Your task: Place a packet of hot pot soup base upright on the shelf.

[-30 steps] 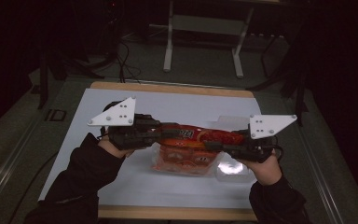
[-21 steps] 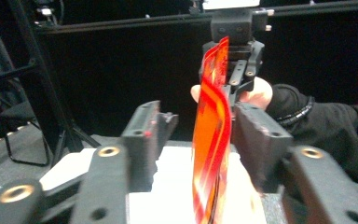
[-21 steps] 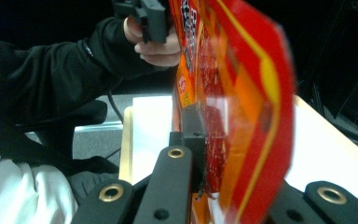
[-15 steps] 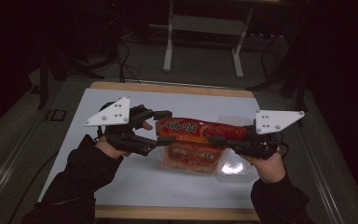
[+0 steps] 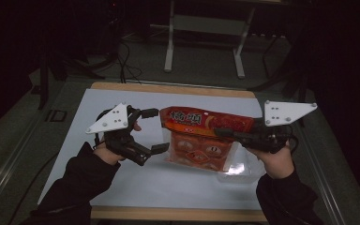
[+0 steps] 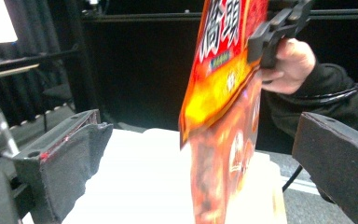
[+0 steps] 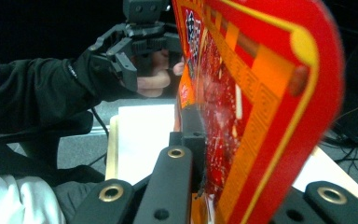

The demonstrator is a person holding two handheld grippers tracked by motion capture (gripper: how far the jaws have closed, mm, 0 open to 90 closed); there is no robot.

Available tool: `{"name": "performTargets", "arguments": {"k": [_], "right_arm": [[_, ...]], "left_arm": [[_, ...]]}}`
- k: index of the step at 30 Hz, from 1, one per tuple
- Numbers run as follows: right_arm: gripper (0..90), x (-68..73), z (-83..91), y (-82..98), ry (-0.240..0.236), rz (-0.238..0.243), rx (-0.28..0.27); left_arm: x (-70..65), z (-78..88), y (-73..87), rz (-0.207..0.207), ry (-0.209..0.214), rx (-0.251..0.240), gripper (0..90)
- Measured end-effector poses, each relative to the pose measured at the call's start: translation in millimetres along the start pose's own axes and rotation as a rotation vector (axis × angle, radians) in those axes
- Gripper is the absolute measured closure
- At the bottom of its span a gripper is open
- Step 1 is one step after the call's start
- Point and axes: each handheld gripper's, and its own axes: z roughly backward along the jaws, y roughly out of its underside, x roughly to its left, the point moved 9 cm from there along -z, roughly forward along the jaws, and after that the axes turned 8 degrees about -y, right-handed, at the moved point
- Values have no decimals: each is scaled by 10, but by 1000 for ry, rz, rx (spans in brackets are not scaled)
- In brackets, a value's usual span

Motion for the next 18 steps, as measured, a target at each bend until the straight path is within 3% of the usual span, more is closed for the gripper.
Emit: {"name": "performTargets", "arguments": {"k": [5,7,10,11,12,18], "right_arm": [[900,-53,96,-70,38,6,-6],[900,-73,144,-99,59,3,-6],[900,-103,214,-142,88,-6,-16],[900,-118,241,-154,99,-5,-23],[900,-136,269,-164,109,-10,-33],[900,-196,456,-218,178,-10,-66]], "left_arm": [[43,81,162,20,-33,15,22],[85,146,311,26,-75,25,22],[126,227,446,43,-127,0,22],[126,227,446,43,-127,0,22],[149,272,556,63,-150,4,22],[195,361,808,96,-184,38,22]]}}
